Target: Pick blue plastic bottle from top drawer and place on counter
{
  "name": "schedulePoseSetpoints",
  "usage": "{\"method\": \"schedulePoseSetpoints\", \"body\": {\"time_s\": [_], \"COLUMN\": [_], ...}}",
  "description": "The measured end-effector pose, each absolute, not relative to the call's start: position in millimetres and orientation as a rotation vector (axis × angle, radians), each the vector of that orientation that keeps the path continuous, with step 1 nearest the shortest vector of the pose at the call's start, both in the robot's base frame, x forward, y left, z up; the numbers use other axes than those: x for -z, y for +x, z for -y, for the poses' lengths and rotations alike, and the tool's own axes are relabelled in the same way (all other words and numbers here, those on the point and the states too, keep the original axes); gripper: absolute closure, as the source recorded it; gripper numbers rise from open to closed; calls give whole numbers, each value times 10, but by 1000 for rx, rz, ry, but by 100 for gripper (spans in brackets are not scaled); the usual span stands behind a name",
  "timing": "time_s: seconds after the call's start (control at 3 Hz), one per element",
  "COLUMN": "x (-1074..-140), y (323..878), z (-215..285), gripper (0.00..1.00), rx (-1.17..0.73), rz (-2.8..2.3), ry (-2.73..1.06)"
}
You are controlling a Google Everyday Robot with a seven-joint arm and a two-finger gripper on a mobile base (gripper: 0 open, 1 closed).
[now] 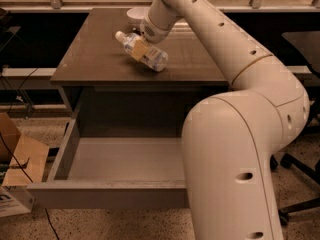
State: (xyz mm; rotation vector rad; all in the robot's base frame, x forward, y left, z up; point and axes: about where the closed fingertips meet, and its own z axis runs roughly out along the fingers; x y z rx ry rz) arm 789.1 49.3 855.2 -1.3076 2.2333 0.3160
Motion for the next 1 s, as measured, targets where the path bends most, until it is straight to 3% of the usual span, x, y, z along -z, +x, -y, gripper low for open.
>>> {"method": "schedulePoseSetpoints", "body": {"time_s": [0.67,1.0], "x": [-8549,-8549], "y": [7891,7891], "z": [-495,-495], "gripper": [13,0], "rx": [-316,-316], "rz": [-2234,-2234], "ry": [-1308,-1308]}}
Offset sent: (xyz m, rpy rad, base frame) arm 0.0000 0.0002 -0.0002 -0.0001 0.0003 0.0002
